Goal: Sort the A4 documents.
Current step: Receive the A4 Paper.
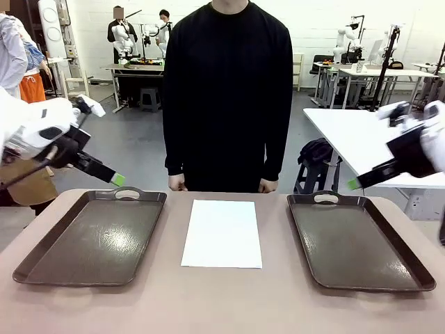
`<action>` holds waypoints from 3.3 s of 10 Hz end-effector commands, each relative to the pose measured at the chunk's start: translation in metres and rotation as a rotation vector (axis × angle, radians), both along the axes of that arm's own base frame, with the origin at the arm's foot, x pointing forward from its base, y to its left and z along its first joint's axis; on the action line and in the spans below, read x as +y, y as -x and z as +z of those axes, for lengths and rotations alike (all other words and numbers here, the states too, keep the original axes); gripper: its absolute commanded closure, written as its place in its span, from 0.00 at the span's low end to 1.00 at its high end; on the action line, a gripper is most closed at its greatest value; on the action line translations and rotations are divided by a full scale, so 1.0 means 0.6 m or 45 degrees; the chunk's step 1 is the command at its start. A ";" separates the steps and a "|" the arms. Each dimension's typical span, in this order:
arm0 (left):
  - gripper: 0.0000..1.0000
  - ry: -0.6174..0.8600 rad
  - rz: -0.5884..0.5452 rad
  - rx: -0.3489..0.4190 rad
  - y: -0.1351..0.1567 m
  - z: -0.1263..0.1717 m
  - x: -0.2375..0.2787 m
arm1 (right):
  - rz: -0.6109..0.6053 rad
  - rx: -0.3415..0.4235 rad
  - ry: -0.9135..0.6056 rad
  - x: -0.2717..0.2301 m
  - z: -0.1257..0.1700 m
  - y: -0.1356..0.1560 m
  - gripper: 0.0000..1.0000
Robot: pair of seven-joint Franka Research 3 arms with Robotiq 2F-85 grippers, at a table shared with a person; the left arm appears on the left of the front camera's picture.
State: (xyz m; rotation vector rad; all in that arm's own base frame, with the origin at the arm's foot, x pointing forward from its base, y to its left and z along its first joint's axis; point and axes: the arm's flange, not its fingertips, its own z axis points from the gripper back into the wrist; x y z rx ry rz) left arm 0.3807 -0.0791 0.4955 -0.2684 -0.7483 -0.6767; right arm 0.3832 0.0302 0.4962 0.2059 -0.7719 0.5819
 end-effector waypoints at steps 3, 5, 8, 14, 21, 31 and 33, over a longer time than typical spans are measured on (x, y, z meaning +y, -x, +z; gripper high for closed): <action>0.00 0.113 -0.047 0.087 0.097 -0.063 0.080 | 0.047 -0.068 -0.013 -0.072 -0.009 0.106 0.00; 0.00 0.169 0.004 0.054 0.136 -0.058 0.113 | 0.081 -0.097 -0.033 -0.072 -0.017 0.106 0.00; 0.00 0.169 0.054 0.045 0.150 -0.062 0.119 | 0.112 -0.083 -0.067 -0.066 -0.029 0.089 0.00; 0.00 0.161 0.074 0.061 0.036 0.038 0.143 | 0.089 -0.048 -0.035 -0.070 0.037 0.035 0.00; 0.00 0.161 0.074 0.061 0.036 0.038 0.143 | 0.089 -0.048 -0.035 -0.070 0.037 0.035 0.00; 0.00 0.161 0.074 0.061 0.036 0.038 0.143 | 0.089 -0.048 -0.035 -0.070 0.037 0.035 0.00; 0.00 0.161 0.074 0.061 0.036 0.038 0.143 | 0.089 -0.048 -0.035 -0.070 0.037 0.035 0.00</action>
